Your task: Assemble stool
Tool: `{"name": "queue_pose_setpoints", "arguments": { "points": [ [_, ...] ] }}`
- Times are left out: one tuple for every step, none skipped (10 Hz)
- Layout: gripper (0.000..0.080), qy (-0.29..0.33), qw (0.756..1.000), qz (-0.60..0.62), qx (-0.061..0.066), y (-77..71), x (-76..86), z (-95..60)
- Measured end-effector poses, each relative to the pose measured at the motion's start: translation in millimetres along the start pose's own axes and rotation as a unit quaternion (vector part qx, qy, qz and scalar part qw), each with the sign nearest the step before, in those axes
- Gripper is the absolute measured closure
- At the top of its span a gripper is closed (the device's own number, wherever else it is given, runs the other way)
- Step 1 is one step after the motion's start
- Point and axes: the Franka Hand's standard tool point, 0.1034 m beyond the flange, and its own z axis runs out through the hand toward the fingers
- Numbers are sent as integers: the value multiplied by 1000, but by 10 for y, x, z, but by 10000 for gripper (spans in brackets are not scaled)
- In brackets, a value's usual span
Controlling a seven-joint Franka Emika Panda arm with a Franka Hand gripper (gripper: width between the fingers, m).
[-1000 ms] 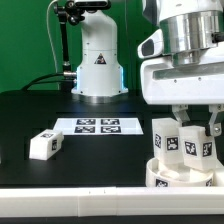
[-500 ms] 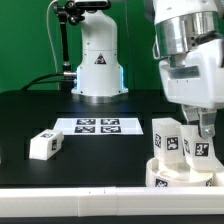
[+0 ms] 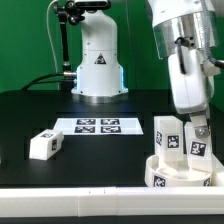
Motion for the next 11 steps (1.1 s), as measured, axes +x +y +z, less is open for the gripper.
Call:
{"name": "queue_pose_setpoints", "arguments": {
  "points": [
    [461, -1, 1000, 12, 0, -3, 6, 0],
    [409, -1, 1000, 4, 0, 3, 4, 6],
    [275, -1, 1000, 3, -1, 7, 3, 9],
    [275, -1, 1000, -12, -10, 16, -13, -3],
    [176, -8, 999, -38, -24, -16, -88, -98],
    [158, -14, 998, -56, -18, -66, -145, -178],
    [158, -17, 998, -60, -16, -78, -161, -203],
    [151, -16, 995, -96, -16, -70, -150, -187],
    [151, -17, 991, -134, -16, -68, -148, -184],
    [150, -17, 987, -160, -16, -68, -147, -183],
    [150, -17, 980, -200, -15, -67, -145, -180]
  ]
}}
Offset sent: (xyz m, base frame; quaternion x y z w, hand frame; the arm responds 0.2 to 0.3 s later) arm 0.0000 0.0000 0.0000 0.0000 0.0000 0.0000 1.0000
